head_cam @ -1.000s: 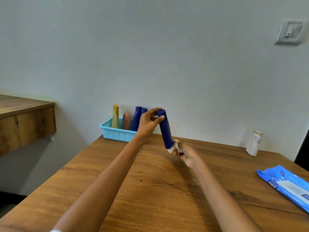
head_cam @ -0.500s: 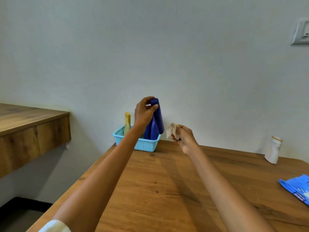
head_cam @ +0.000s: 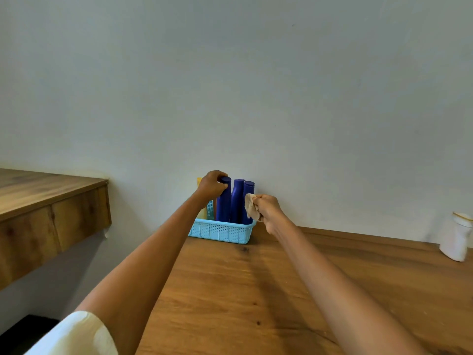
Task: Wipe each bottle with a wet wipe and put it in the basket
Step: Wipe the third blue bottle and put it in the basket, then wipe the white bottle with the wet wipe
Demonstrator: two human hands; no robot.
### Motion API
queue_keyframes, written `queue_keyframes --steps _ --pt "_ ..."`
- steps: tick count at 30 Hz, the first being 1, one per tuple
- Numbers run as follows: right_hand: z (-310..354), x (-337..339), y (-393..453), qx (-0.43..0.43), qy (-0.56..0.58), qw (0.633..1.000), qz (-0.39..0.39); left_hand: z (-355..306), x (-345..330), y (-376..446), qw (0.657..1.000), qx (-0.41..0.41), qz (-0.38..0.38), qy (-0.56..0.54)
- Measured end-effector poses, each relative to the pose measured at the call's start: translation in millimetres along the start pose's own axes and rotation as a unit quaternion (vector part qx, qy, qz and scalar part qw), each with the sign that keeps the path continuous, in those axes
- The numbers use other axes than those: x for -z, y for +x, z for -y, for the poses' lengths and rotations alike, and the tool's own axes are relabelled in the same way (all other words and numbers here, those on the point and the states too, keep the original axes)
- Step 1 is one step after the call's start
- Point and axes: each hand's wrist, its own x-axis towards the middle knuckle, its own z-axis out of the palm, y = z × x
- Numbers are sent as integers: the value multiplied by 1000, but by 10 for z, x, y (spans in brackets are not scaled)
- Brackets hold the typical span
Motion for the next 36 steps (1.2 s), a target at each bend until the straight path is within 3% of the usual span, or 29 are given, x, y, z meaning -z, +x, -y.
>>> queue_keyframes --steps 11,15,18,20,22,25,27,29,36 --pt "-114 -63 107 -22 46 999 0 227 -17 32 999 24 6 -40" --pt "-92 -14 38 -30 94 995 2 149 16 -22 1000 10 -5 -4" --pt "-42 59 -66 -32 152 988 -2 52 3 -124 995 -48 -76 48" --pt "-4 128 -154 -27 177 984 -9 -38 -79 -286 980 -106 -162 36" --pt "1 215 -249 -21 193 981 -23 -139 -262 -497 973 -128 -191 -3" --pt "-35 361 -349 -4 191 980 -63 -253 -601 -709 989 -65 -81 -102" --pt "-74 487 -384 -3 184 979 -82 -312 -770 -768 987 -16 12 -162" --pt "-105 659 -432 -16 199 976 -89 -375 -923 -804 981 -8 60 -184" --pt "-159 1452 -538 -1 240 970 -36 -846 -1533 -892 979 20 45 -198"
